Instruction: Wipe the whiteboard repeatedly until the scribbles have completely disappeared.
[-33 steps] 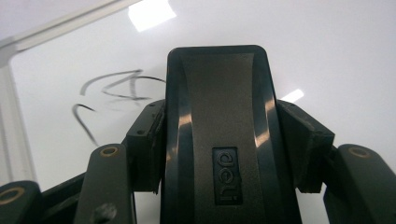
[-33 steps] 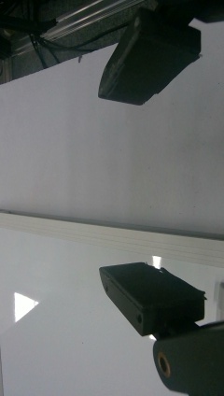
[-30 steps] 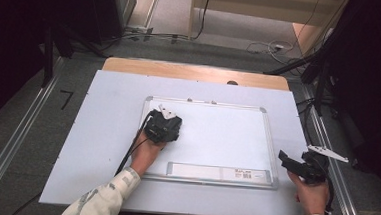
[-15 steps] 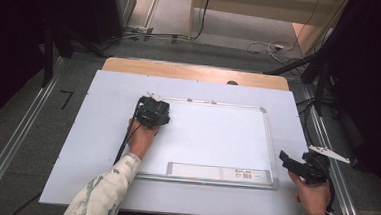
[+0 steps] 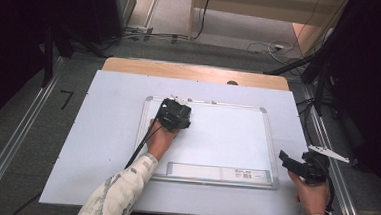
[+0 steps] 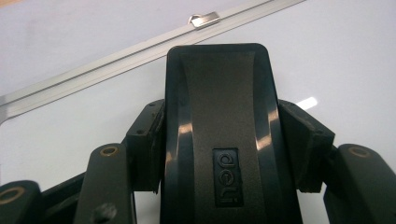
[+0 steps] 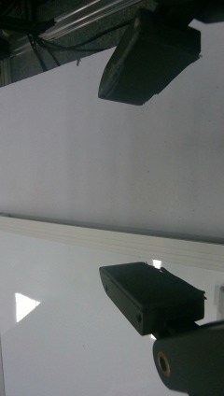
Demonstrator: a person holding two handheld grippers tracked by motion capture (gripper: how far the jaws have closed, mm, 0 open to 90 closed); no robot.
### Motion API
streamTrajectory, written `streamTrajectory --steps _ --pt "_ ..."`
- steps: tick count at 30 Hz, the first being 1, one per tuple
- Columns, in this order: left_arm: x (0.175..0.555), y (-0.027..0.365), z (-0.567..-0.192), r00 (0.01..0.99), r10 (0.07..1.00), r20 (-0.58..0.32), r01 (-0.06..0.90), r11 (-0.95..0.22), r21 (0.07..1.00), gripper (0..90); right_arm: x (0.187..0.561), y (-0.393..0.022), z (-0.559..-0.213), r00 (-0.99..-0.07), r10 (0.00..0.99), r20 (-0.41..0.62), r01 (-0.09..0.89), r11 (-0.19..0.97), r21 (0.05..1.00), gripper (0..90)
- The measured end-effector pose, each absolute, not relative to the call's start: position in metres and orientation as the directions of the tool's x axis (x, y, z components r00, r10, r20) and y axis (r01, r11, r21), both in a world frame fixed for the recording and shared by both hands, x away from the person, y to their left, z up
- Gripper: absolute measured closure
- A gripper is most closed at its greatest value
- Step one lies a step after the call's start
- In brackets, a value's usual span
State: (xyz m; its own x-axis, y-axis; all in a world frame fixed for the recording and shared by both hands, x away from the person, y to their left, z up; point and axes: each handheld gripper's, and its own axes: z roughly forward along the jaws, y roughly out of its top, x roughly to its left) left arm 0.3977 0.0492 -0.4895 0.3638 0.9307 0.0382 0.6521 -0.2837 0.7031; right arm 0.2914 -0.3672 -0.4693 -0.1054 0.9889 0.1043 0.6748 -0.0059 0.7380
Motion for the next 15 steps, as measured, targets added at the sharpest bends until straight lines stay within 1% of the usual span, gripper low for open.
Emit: streamTrajectory --steps 1,2,3,8,11,12,14,15 --pt "0.398 0.051 -0.49 0.372 0.928 0.03 0.651 -0.283 0.704 41.0 0.292 -0.367 -0.469 -0.105 0.989 0.105 0.675 -0.006 0.738 11.9" --pt "0.399 0.052 -0.49 0.373 0.927 0.04 0.646 -0.29 0.706 41.1 0.292 -0.367 -0.47 -0.104 0.989 0.105 0.675 -0.008 0.738 12.0" --pt "0.4 0.056 -0.49 0.355 0.934 0.051 0.648 -0.285 0.707 41.0 0.292 -0.366 -0.47 -0.105 0.989 0.107 0.677 -0.008 0.736 11.9" --pt "0.411 0.098 -0.49 0.244 0.969 0.03 0.684 -0.194 0.704 41.0 0.291 -0.367 -0.47 -0.108 0.988 0.109 0.676 -0.007 0.736 12.0" --pt "0.412 0.12 -0.49 0.194 0.981 0.014 0.698 -0.148 0.701 41.0 0.291 -0.368 -0.471 -0.102 0.989 0.109 0.679 -0.011 0.734 12.0" --pt "0.412 0.122 -0.49 0.195 0.981 -0.001 0.702 -0.138 0.699 40.9 0.291 -0.368 -0.47 -0.101 0.989 0.108 0.679 -0.011 0.734 12.0" --pt "0.411 0.118 -0.49 0.18 0.983 0.026 0.697 -0.147 0.702 41.0 0.291 -0.367 -0.47 -0.104 0.989 0.105 0.679 -0.007 0.734 12.0" --pt "0.411 0.118 -0.49 0.171 0.985 0.023 0.698 -0.137 0.703 41.0 0.292 -0.366 -0.47 -0.105 0.989 0.103 0.678 -0.005 0.735 12.0"
